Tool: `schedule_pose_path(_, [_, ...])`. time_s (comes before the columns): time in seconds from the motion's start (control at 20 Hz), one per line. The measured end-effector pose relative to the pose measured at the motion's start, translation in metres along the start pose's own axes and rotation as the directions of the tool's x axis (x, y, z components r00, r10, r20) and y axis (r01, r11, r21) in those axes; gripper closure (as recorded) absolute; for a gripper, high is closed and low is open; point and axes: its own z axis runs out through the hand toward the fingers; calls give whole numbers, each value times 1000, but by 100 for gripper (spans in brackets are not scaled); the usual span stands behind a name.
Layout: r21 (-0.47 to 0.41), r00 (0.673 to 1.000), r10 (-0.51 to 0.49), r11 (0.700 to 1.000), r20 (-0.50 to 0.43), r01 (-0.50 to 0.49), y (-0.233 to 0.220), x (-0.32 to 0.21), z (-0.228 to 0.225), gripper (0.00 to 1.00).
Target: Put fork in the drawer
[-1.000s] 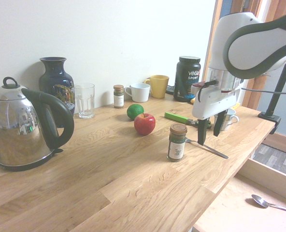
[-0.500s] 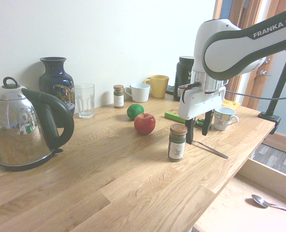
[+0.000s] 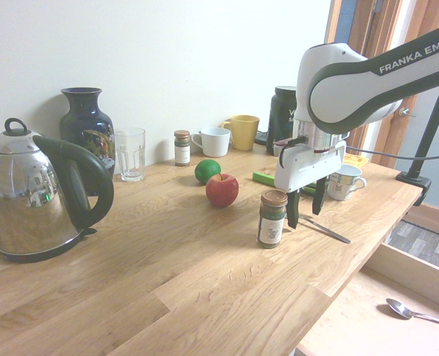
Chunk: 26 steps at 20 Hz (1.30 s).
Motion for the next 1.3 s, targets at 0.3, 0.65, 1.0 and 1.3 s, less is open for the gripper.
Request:
schedule_pose_path(0.3, [3,1000,0,1000,2,0,-1,0,2,100])
schedule_pose_path(0.65, [4,1000,1,1000,3,-1,2,3,2,100])
schedule_pose_path(1.0, [5,1000,-1,1000,5,1,7,8,3,100])
schedule_pose_path(1.3, [5,1000,-9,1000,5,9,6,8,3,100])
